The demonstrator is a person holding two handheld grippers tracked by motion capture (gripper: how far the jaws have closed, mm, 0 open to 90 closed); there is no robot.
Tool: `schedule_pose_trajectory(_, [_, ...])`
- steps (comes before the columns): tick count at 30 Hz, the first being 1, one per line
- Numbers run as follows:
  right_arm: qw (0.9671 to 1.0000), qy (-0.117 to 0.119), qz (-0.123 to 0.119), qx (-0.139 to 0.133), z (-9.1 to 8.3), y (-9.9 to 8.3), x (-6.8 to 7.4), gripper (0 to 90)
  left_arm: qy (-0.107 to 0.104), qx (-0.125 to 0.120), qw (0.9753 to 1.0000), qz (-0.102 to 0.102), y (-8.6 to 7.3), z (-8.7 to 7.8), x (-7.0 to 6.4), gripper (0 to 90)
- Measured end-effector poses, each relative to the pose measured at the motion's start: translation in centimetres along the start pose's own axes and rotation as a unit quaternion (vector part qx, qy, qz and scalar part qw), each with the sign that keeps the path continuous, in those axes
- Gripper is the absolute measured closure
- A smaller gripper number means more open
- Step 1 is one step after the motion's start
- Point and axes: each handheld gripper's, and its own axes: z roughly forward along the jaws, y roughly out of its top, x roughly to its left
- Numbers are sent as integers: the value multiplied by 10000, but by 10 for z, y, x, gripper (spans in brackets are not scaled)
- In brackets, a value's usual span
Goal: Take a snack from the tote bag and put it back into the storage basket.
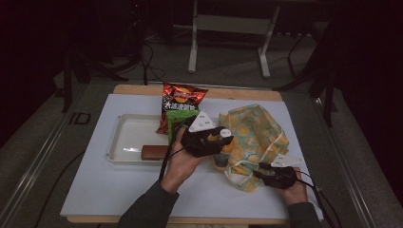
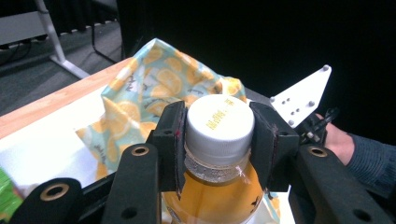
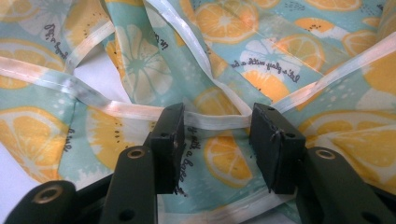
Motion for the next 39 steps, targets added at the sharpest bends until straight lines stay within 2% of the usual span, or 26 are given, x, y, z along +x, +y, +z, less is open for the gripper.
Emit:
schedule_pose_trajectory(5, [10000, -2, -1, -2, 0, 0, 0, 552, 48, -41, 10000, -49, -3, -7, 6, 582])
schedule_pose_trajectory(9, [10000, 0, 1, -1, 0, 0, 0, 552, 2, -62, 9999, -83, -6, -13, 9, 582])
schedule_pose_trajectory(39, [10000, -2, -4, 2, 0, 0, 0, 552, 405, -104, 9991, -35, -26, -60, 21, 582])
